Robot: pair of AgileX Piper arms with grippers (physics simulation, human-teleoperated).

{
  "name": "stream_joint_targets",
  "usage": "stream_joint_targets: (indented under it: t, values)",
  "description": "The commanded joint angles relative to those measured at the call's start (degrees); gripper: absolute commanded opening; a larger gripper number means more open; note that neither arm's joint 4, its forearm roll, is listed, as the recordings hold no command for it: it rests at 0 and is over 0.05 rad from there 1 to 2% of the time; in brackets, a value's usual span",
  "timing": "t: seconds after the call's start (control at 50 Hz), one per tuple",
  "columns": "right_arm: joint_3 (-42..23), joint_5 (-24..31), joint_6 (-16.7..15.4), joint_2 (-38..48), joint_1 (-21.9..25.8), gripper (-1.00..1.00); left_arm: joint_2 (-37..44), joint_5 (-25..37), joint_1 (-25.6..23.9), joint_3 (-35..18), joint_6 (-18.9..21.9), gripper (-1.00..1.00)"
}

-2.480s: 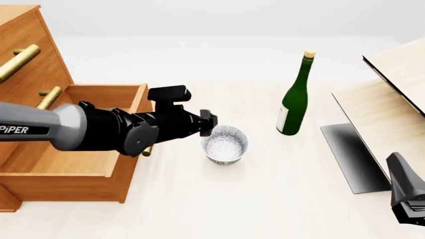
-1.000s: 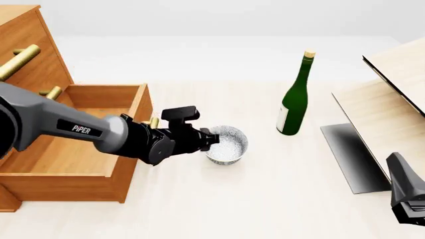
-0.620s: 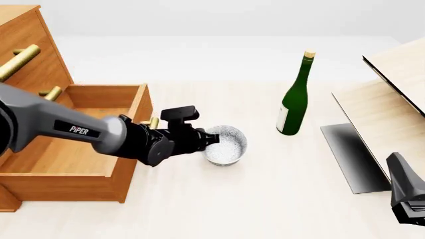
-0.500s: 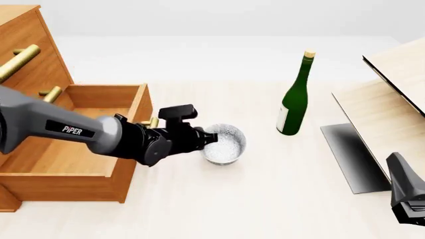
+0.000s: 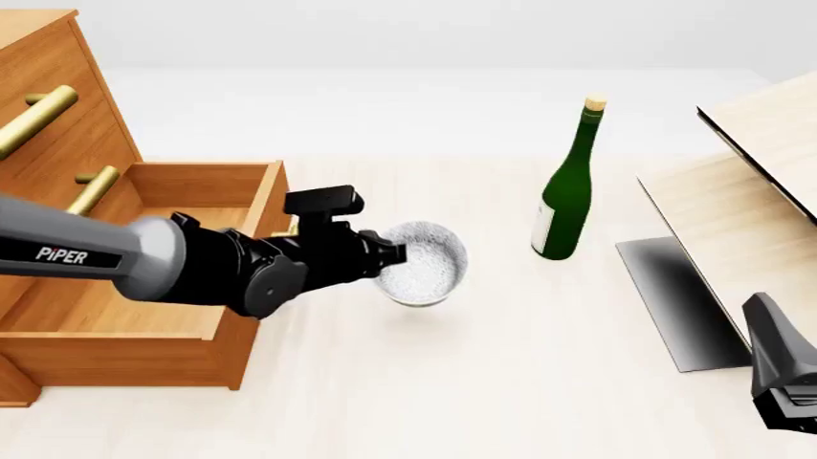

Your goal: Put the bowl in the bottom drawer of the cabinet and close it.

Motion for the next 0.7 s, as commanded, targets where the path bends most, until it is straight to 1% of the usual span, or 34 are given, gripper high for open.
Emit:
stream_joint_targets:
  t: [0.02, 0.42, 0.7]
  values:
    - [0.0, 0.0, 0.0, 0.0, 0.0, 1.0, -3.7, 0.5, 0.6, 1.2, 1.8, -1.0]
    - [0.0, 0.0, 0.0, 0.0, 0.0, 1.0, -9.4, 2.7, 1.3, 2.5, 4.4, -1.0]
    - [0.0, 0.0, 0.0, 0.0, 0.0, 1.0, -15.1, 4.2, 2.0, 4.1, 6.0, -1.0]
